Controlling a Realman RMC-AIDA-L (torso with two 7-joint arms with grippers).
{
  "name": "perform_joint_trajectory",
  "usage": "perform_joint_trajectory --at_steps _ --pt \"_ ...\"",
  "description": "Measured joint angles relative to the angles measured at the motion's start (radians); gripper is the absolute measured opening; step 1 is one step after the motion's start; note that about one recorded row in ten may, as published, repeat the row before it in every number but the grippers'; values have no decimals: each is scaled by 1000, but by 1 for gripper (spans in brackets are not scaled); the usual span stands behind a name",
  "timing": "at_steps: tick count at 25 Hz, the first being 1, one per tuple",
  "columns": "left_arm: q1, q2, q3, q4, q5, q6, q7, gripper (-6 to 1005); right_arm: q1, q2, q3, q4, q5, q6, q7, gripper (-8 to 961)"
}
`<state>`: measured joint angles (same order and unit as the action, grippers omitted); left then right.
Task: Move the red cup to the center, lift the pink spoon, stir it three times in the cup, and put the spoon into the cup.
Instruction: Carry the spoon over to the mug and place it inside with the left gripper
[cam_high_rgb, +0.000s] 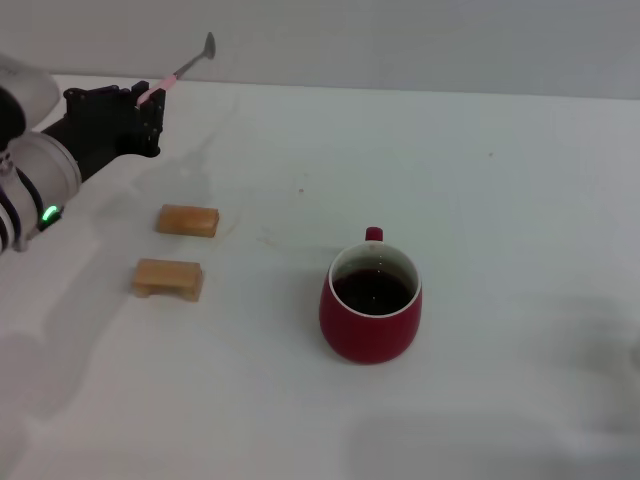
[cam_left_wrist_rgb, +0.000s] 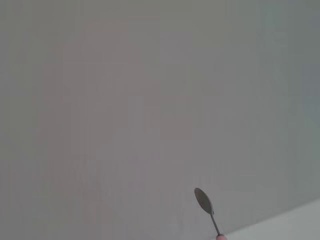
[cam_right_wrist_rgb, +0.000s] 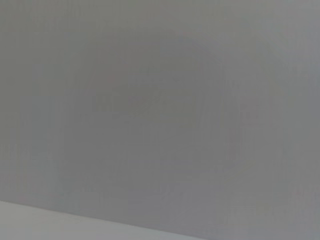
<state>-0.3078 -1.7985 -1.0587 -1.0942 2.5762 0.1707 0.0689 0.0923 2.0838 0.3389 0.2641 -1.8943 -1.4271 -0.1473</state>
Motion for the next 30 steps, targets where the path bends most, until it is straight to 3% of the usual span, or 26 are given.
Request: perform_joint_trajectory --at_steps 5,7,10,15,17,20,25,30 --pt "44 -34 -119 -220 110 -344 84 138 12 1 -1 0 0 7 0 -1" --pt "43 -59 -154 -284 108 -482 156 138 14 1 -2 0 0 8 0 -1" --pt "34 -121 -219 -357 104 -681 315 138 15 0 -3 -3 0 8 0 -1" --pt "20 -250 -407 -440 -16 -927 640 137 8 -1 -1 -6 0 3 0 0" --pt "18 -258 -456 -471 -117 -983 729 137 4 -2 0 -6 0 0 0 0" --pt "6 -248 -509 -516 -210 -1062 766 137 -5 -2 0 -9 0 -13 0 0" --pt "-43 -256 -591 -587 -211 -1278 773 138 -13 -2 -2 -11 0 -18 0 0" --pt "-61 -256 -639 -684 -182 -1413 749 137 -25 -2 3 -16 0 -19 0 0"
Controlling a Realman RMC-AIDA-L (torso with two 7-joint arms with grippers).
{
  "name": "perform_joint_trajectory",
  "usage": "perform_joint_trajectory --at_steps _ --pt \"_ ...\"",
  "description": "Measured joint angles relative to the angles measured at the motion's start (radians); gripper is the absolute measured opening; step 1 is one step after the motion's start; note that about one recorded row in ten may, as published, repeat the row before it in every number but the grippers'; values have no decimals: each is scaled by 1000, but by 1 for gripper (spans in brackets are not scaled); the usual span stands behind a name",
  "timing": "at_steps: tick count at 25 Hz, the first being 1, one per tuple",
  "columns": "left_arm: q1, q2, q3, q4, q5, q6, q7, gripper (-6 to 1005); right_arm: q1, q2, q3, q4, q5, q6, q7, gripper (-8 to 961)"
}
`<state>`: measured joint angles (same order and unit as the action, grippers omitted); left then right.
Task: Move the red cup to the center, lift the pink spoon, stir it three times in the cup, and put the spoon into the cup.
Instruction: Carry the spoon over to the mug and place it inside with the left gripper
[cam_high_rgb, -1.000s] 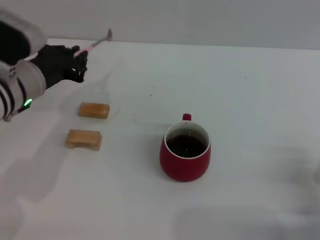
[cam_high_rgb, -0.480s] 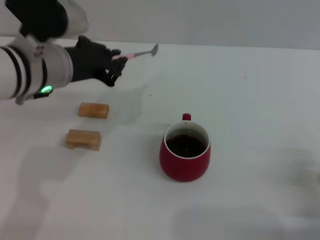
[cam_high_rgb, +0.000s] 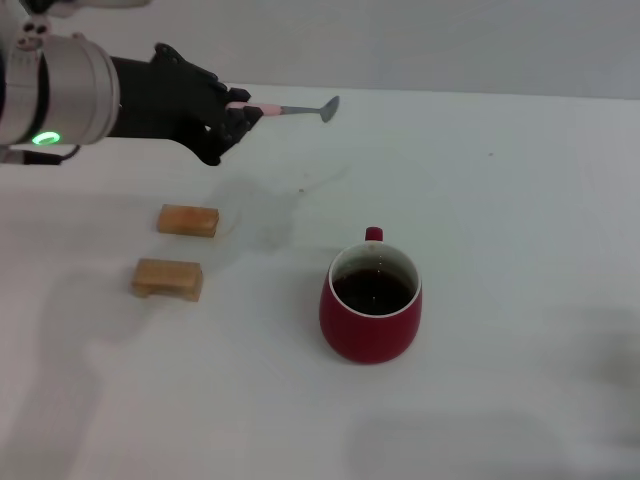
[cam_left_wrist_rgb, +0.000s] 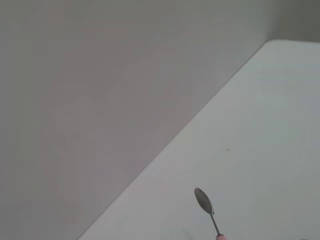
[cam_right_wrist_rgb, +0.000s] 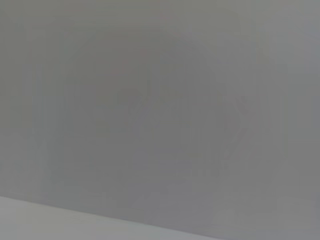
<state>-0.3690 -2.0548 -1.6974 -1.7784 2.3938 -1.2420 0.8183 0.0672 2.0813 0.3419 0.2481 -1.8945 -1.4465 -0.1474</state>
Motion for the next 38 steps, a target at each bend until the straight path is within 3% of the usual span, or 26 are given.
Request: perform_joint_trajectory --at_steps 7,14,23,38 --pt "-17 -1 -28 -159 56 -170 -38 137 -46 3 94 -6 0 -5 0 -1" --pt "-34 -2 -35 -214 53 -280 -71 138 -77 4 180 -17 31 15 -2 0" --pt "-55 -2 -47 -231 -18 -372 -78 138 -83 4 182 -34 213 32 -7 -1" --pt "-134 -2 -42 -234 -28 -563 -91 137 -92 6 182 -26 273 -19 -8 -1"
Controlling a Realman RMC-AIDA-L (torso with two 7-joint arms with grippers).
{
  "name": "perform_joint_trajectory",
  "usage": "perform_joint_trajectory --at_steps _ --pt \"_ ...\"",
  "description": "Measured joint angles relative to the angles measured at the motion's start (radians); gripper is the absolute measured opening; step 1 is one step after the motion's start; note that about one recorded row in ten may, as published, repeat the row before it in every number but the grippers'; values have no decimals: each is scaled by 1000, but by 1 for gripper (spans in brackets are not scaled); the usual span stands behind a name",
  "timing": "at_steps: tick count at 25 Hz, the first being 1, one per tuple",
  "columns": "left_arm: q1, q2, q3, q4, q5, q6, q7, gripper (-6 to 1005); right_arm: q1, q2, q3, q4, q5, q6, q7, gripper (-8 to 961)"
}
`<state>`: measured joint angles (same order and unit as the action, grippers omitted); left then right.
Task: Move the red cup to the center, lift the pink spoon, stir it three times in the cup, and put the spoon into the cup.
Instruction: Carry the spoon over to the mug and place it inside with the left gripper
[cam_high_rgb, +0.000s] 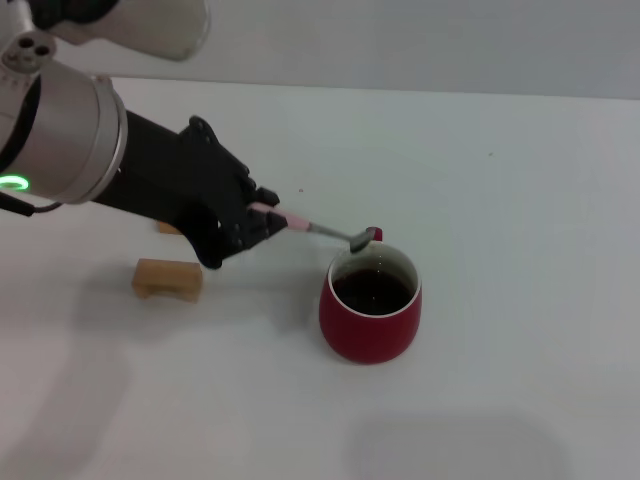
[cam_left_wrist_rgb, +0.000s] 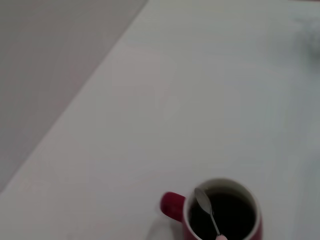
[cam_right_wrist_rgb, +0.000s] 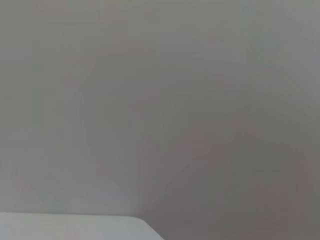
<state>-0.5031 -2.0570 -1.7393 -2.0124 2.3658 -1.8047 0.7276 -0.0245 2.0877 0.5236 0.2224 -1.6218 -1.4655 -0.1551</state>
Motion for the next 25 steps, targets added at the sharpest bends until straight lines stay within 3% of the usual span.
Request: perform_joint_trajectory --at_steps 14,25 --pt "-9 -1 50 30 24 -1 12 138 9 0 -8 2 -3 1 -1 0" --pt "-35 -2 151 130 123 59 15 137 6 0 -23 11 -6 -1 -1 0"
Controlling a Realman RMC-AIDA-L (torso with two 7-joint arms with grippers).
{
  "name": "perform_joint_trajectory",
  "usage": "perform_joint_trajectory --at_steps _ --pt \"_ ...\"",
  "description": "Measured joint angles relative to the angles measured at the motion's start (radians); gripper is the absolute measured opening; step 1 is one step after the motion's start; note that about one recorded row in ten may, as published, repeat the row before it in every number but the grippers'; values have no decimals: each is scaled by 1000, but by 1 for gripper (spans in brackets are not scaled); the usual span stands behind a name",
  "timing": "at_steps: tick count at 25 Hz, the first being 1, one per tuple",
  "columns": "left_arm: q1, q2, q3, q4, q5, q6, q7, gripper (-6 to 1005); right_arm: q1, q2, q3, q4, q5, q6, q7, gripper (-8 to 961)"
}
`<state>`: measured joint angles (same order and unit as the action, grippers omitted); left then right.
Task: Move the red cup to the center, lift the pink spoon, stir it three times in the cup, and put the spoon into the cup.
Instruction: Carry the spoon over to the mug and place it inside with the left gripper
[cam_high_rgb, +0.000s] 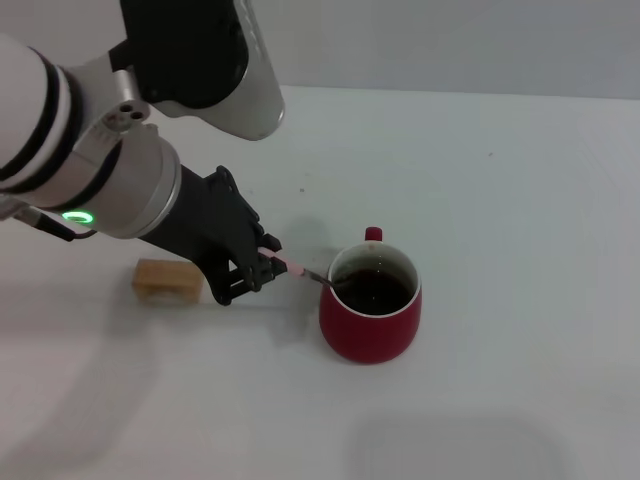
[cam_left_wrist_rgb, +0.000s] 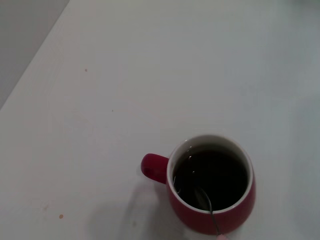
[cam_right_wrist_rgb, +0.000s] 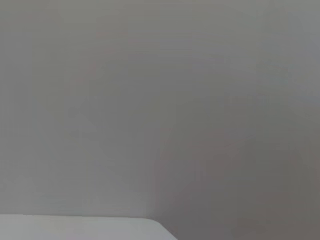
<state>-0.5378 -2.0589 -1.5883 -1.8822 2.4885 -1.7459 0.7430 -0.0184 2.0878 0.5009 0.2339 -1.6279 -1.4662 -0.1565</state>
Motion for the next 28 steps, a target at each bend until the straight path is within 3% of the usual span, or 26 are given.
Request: perform_joint_trajectory --at_steps 28 --pt "-93 -3 65 212 4 137 27 137 -6 0 -28 2 -1 8 0 0"
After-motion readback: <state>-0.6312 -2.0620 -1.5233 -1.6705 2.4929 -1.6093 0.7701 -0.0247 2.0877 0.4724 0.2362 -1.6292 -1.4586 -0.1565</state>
